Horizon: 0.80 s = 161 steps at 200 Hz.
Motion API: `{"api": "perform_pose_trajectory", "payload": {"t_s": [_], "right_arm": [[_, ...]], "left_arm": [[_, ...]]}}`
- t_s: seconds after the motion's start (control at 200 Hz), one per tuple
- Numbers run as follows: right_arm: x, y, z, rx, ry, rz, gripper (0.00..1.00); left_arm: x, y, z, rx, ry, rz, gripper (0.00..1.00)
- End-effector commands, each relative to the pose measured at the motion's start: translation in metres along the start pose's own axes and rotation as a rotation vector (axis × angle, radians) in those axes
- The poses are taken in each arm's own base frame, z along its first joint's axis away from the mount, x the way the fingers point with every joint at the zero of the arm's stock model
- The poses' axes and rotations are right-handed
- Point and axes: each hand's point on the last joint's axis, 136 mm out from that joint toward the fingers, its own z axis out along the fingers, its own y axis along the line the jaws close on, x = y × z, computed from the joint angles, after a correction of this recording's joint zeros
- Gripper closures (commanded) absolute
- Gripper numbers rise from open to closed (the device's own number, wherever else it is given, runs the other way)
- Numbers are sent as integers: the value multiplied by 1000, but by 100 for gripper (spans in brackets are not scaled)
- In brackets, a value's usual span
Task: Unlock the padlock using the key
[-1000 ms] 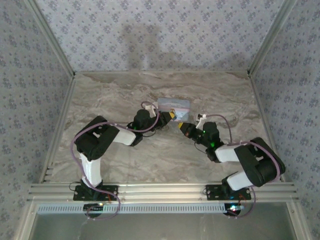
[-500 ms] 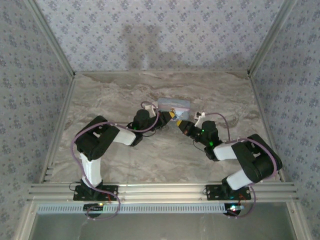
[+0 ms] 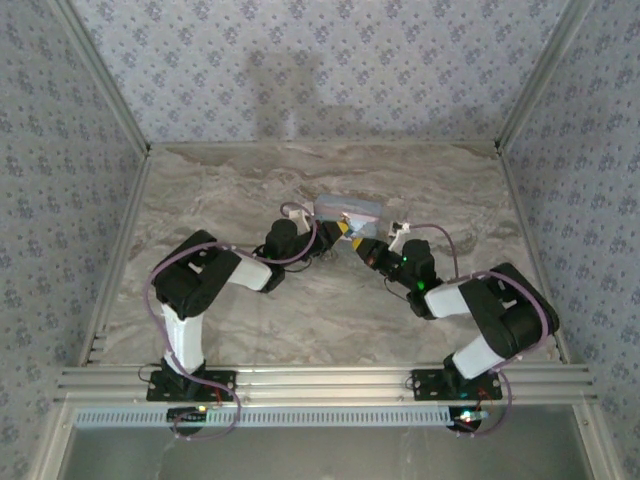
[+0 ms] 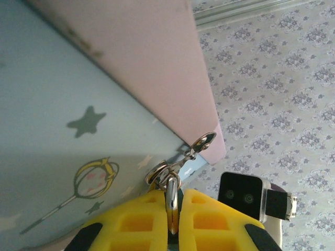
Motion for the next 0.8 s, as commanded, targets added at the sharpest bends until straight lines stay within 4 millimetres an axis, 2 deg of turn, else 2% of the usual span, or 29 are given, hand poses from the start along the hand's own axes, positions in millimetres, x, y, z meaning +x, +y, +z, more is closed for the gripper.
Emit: {"api": "perform_pose_trajectory", "payload": {"t_s": [0.0,0.31,0.62,0.715,0.799], "right_arm": [[-16,20,4,-78,-47,-6,100],[-21,30,5,-125,-50,0,100],[-24,30,18,-146,-21,105,100],[-24,34,20,-157,-10,105,100],[-23,30,21,-133,-5,95,100]], "left_arm": [[4,-23,0,98,24,20,100],[4,-20,0,100,25,9,100],[9,-35,4,169,59,4,100],[10,-38,3,184,59,8,100],[10,-41,3,194,64,7,100]]}}
